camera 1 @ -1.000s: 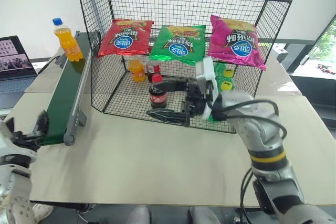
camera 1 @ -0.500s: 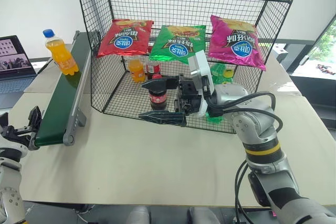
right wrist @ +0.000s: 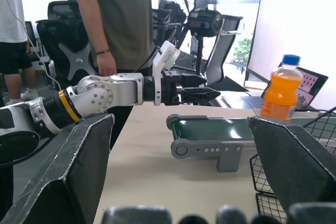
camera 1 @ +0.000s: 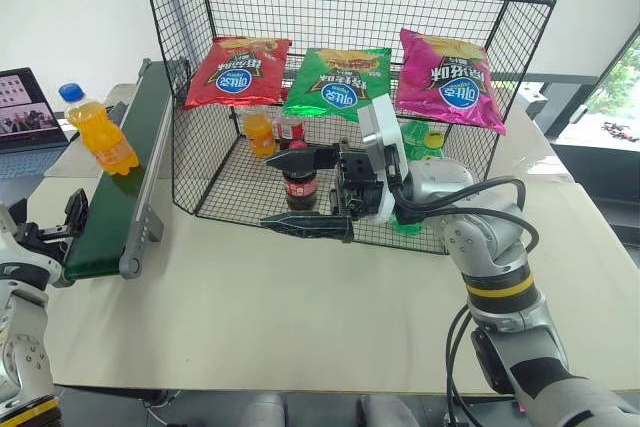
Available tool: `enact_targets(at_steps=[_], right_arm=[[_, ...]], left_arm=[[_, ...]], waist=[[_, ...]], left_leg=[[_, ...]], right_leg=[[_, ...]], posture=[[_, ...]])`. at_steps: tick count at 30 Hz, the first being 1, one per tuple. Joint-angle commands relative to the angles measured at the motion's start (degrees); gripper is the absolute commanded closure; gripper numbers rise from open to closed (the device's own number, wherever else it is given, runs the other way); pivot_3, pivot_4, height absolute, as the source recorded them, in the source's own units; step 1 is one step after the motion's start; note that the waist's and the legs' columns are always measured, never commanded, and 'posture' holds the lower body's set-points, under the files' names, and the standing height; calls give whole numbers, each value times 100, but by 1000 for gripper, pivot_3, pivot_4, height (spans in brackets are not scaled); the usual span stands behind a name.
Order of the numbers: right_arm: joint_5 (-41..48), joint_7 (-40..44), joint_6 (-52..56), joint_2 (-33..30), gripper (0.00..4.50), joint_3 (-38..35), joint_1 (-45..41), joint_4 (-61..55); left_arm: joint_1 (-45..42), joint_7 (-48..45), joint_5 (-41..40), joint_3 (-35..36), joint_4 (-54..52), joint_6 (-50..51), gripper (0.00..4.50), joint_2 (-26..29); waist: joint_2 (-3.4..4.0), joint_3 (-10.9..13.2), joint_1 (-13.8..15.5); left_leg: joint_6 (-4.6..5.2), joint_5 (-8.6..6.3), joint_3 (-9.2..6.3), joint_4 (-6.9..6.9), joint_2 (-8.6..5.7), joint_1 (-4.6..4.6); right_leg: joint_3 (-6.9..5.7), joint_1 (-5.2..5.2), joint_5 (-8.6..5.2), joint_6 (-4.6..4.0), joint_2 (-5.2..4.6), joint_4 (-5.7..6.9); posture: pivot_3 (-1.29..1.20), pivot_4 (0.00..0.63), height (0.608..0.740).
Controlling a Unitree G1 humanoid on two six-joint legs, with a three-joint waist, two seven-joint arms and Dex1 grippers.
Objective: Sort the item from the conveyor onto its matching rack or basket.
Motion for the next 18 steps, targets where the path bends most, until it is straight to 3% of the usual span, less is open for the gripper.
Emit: enact_targets(at_steps=[1, 18], right_arm=[[-8, -66, -157, 7, 0, -144, -160, -141], [-87, -196, -253, 51, 0, -187, -212, -102]], left_arm=[[-135, -25, 53, 0, 30, -171, 21, 150], [-450, -149, 130, -144, 390, -342, 21, 323]], waist=[[0, 0, 3], [1, 1, -7]], left_leg=[[0, 0, 0, 0, 0, 0], [0, 0, 0, -2, 0, 0]], right_leg=[[0, 0, 0, 0, 0, 0], [0, -2, 0, 0, 0, 0]], posture=[[0, 150, 738], [0, 150, 738]])
